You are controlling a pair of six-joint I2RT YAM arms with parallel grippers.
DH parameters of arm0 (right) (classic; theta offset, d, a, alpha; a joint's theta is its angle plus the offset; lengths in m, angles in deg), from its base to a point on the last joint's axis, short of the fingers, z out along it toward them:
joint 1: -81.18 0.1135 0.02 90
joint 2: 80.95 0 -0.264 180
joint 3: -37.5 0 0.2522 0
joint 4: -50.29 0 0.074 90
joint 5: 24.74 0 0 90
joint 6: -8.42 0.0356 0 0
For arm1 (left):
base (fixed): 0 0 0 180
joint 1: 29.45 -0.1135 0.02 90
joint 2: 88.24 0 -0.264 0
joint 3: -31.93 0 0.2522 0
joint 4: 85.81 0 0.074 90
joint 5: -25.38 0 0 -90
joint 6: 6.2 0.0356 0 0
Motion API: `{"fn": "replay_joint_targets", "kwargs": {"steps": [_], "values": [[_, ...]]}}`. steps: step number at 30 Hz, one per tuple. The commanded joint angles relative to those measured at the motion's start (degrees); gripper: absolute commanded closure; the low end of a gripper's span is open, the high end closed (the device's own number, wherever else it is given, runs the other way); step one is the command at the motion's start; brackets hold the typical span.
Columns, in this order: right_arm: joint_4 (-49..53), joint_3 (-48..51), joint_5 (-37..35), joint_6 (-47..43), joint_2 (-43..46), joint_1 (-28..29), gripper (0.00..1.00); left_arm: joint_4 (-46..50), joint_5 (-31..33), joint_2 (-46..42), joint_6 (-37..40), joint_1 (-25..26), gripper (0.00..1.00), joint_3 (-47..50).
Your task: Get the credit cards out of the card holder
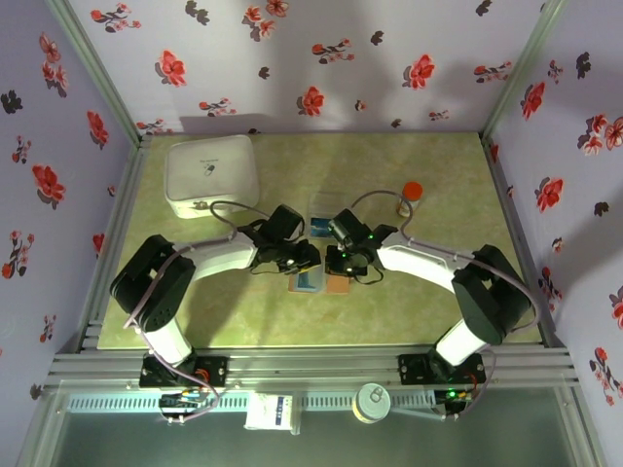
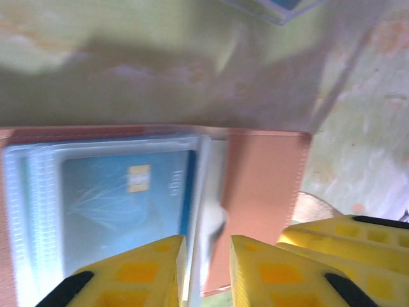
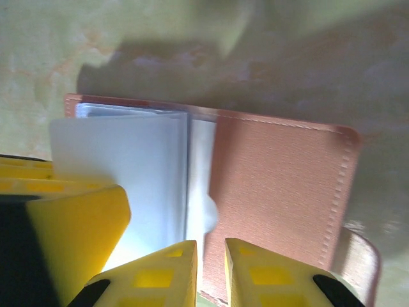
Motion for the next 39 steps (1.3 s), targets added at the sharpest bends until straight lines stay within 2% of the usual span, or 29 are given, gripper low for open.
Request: {"fn": "replay_joint_targets", "kwargs": {"steps": [1,11,18,24,39], "values": [[2.87,2.11,-2.23,-1.89,3.1,-1.01,0.8,0.52,-0.25,2.37,-1.27,1.35,0.73,-2.66],[3.43,7.65,-2.01,-3.36,8.76,-3.82,0.78,1.37,0.1,8.24,-2.42,4.9,0.58,-8.86],[2.08,9.26,-1.24,-2.81,9.17,-4.28,0.75,1.06,-0.52,10.0,-2.66,5.22,0.47,-10.19],[1.31,9.31,-1.62,-2.62,8.87,-4.57,0.69,1.13,-0.73,10.98,-2.41,5.14,0.41,-10.92],[-3.55,10.24,1.7,-1.21,5.72,-5.01,0.66,1.81,-0.01,6.45,-1.49,3.19,0.4,-9.86]]}}
